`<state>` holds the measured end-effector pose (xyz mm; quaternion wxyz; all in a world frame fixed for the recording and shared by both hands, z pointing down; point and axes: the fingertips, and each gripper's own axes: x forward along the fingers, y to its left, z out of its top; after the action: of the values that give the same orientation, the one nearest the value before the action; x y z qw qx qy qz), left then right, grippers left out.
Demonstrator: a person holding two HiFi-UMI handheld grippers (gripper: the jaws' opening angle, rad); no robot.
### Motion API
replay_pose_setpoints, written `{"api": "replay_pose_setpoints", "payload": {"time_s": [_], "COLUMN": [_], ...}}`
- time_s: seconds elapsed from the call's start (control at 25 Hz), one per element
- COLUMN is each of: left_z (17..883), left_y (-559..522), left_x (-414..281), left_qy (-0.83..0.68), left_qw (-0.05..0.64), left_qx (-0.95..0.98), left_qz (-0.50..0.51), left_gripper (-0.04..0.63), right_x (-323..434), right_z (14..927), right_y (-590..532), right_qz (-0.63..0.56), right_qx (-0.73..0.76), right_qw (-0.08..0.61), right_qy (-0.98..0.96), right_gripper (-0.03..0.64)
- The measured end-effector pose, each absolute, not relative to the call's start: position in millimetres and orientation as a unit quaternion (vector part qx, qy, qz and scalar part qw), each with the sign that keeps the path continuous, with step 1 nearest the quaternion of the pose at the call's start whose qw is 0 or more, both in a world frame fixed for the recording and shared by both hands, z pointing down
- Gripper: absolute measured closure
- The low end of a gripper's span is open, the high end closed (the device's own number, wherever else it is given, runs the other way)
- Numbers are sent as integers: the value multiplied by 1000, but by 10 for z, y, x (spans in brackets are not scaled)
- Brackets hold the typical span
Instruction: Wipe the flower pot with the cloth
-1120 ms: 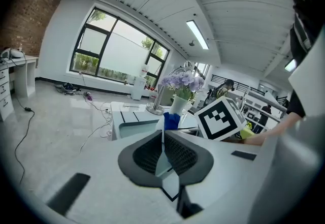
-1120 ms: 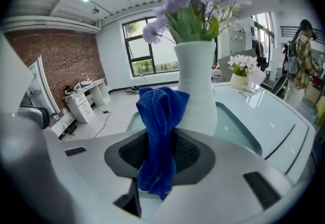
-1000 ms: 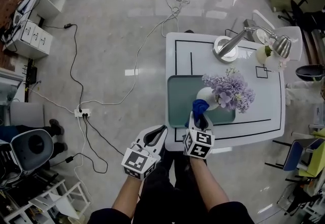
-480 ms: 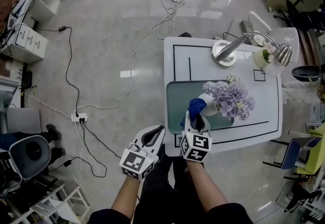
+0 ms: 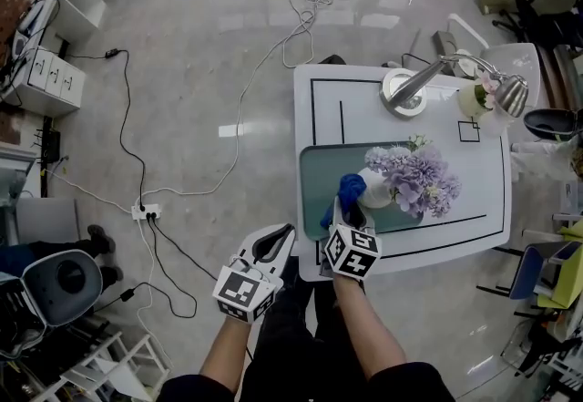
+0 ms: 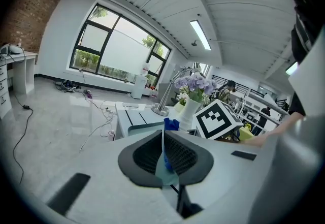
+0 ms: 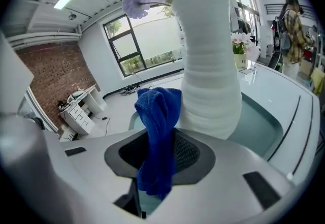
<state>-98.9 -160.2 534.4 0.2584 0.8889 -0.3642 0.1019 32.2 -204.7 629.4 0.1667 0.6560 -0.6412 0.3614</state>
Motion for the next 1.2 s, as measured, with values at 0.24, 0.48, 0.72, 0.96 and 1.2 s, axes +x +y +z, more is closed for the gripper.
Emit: {"api": "replay_pose_setpoints", "payload": {"time_s": [0.24, 0.48, 0.72, 0.96, 1.2], "left_z": [5309, 5235, 5205, 5164, 5213], "left_y": [-1591, -1547, -1485, -1493, -1506], "left_x": [-860, -561, -283, -67, 4], "left_qy": [-358, -338, -330, -338, -355], "left_qw": [252, 240, 233, 225, 229], "left_qx": [893, 903, 907, 905, 896], "left_qz": [106, 110, 118, 126, 139], "left_gripper": [577, 577, 577, 577, 577], "right_x": [222, 469, 1274, 1589, 1652], "right_z": [6060, 5808, 5729, 5577, 6033], "right_y": [-1925, -1489, -1392, -1748, -1785], "right_qz": [317, 261, 240, 212, 260], "right_qx": [623, 589, 624, 576, 505], "right_qw": [183, 219, 214, 211, 262], "right_qy": [-691, -733, -712, -761, -780], "right_gripper": [509, 509, 509, 509, 509]}}
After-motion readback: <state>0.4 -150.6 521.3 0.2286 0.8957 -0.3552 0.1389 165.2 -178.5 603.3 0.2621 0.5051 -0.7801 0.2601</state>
